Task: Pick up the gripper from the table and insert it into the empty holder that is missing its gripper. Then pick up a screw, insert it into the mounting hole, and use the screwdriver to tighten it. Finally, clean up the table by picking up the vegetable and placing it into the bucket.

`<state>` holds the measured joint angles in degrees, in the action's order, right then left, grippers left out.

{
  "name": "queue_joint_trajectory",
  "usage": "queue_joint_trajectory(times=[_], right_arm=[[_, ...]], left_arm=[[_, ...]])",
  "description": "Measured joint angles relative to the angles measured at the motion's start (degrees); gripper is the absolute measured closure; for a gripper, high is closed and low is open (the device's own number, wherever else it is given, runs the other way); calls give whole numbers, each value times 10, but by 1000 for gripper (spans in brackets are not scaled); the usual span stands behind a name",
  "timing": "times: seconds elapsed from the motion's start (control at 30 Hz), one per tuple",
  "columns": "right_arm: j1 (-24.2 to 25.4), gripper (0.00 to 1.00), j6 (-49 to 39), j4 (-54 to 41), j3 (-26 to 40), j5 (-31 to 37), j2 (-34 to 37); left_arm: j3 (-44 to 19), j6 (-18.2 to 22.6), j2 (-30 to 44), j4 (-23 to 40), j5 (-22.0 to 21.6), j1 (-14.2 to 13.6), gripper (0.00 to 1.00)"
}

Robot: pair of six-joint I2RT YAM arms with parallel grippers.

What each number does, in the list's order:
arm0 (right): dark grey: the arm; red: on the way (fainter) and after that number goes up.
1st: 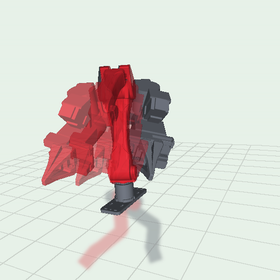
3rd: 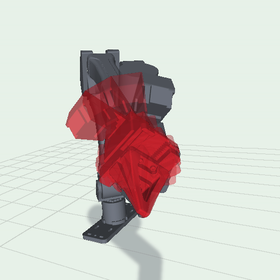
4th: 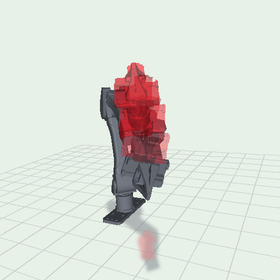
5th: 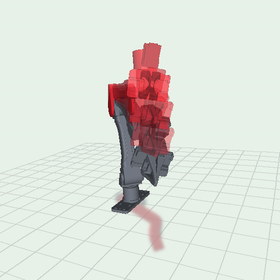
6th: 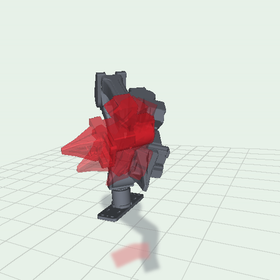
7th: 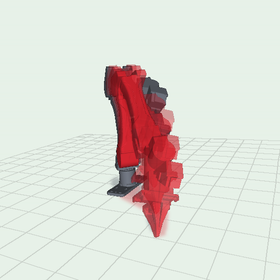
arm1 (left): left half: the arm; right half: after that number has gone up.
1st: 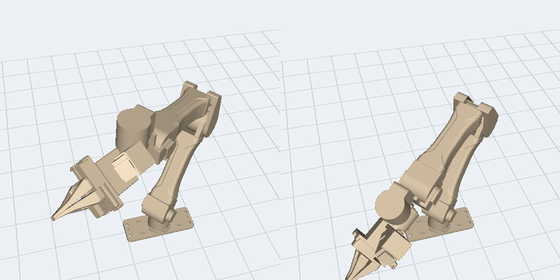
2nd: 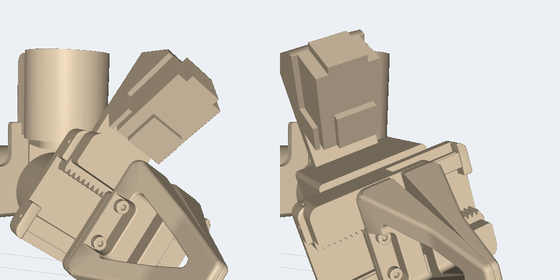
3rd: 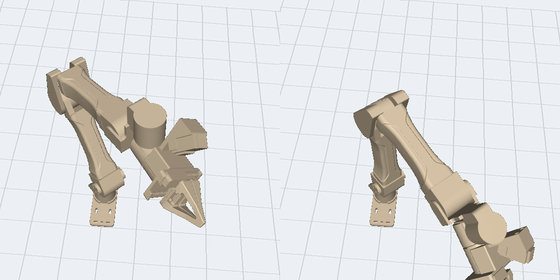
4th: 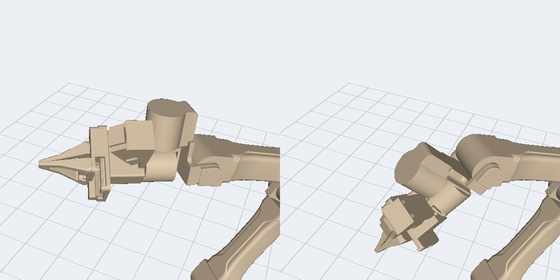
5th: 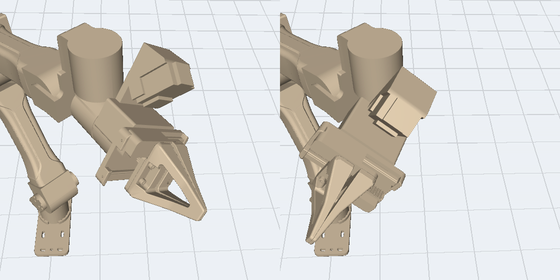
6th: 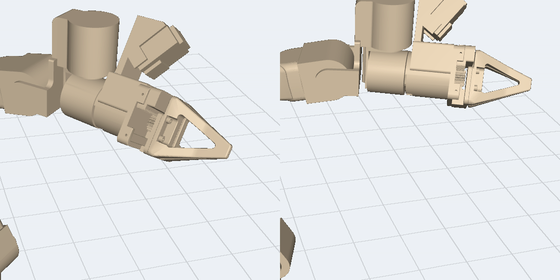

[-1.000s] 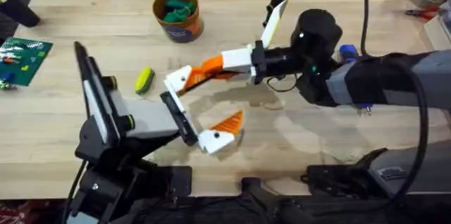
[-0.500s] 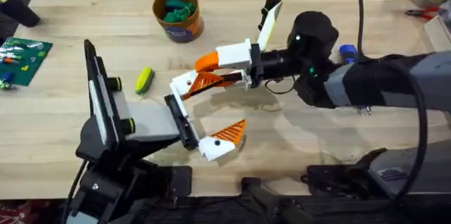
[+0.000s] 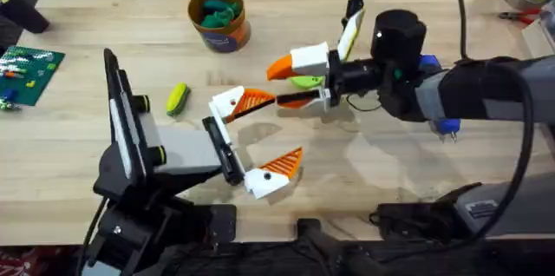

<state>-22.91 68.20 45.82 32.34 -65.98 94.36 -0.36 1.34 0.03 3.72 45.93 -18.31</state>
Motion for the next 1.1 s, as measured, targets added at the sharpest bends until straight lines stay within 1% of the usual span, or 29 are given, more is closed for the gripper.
queue_joint_trajectory(times=[0.07, 0.23, 0.3, 0.43, 0.53, 0.6, 0.7, 0.8, 0.87, 0.97, 1.1], right_arm=[[9, 7, -14, -37, -1, -3, 0], [36, 7, -46, -88, -1, -7, -4], [48, 8, -61, -134, -2, -5, -19], [61, 7, -111, -261, -1, 15, -72], [61, 7, -163, -398, 16, 48, -120], [60, 8, -205, -498, 42, 81, -148], [60, 7, -273, -632, 98, 147, -184], [60, 7, -347, -716, 155, 209, -204], [60, 6, -401, -744, 187, 243, -209], [60, 6, -467, -763, 214, 274, -210], [60, 6, -513, -767, 228, 294, -210]], left_arm=[[0, 0, 0, 0, 0, 0, 14], [0, 0, 0, 0, 2, 0, 14], [0, 0, 0, 0, 2, 0, 14], [0, 0, 0, 0, 2, 0, 13], [0, 0, 0, 0, 3, 0, 15], [0, 0, 0, 0, 4, 0, 15], [0, 0, 0, 0, 4, 0, 14], [0, 0, 0, 0, 4, 0, 14], [0, 0, 0, 0, 4, 0, 14], [0, 0, 0, 0, 4, 0, 13], [0, 0, 0, 0, 4, 0, 13]])
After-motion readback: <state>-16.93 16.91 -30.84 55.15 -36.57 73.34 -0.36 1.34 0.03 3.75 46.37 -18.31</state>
